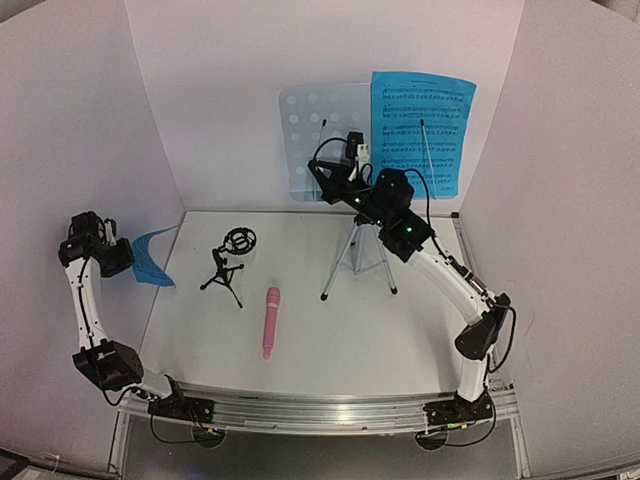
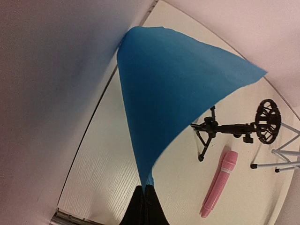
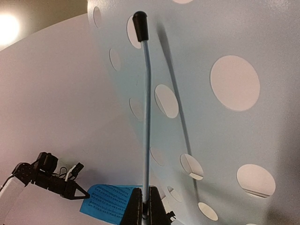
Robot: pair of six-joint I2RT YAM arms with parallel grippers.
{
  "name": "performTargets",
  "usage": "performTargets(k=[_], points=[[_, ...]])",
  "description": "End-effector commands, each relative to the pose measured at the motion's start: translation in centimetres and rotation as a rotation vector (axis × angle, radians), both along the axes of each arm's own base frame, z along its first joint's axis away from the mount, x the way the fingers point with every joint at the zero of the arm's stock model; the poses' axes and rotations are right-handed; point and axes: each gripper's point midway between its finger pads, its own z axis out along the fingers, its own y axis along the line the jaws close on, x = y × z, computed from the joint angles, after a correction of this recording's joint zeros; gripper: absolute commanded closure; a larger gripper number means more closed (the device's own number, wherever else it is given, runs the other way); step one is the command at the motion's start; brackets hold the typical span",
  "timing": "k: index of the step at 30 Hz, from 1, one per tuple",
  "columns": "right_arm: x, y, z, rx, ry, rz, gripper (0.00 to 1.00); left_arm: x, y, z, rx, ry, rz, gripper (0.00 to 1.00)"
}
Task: Pack up the instrument practice props
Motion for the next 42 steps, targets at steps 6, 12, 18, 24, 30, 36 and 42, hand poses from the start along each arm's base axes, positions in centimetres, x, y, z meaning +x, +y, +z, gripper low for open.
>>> performTargets(k=[6,12,18,24,30,36,42], points=[[0.4,1.4,-1.4,-0.011,0.048,0.044,1.00,-6.5,-1.6,-4.6,-0.108,0.252,-0.101,1.00],[0.8,1.7,-1.8,-0.015,0.050,0.043,1.00,-6.6,-3.6,-4.2,-0.166,0.225,-0.242,1.00],[1.0,1.8,-1.9,-0.020,0.045,0.041,1.00,-5.9,-3.8,-7.3,-0.250,0.313,-0.306,1.00],[1.4,1.8,-2.4,-0.025,0.051,0.035,1.00,-4.6,-6.1,-7.8,-0.353,0.295,-0.386,1.00],[1.9,1.9,-2.7,-0.025,0.056,0.039,1.00,-5.2,-10.1,-8.6,-0.322,0.336,-0.561,1.00],[2.4,1.8,-3.1,-0.029,0.064,0.036,1.00,-7.3,-10.8,-8.8,-0.353,0.393,-0.638,1.00],[2.5,1.7,-3.2,-0.030,0.068,0.039,1.00,-9.4,-9.1,-11.1,-0.313,0.496,-0.615,1.00]])
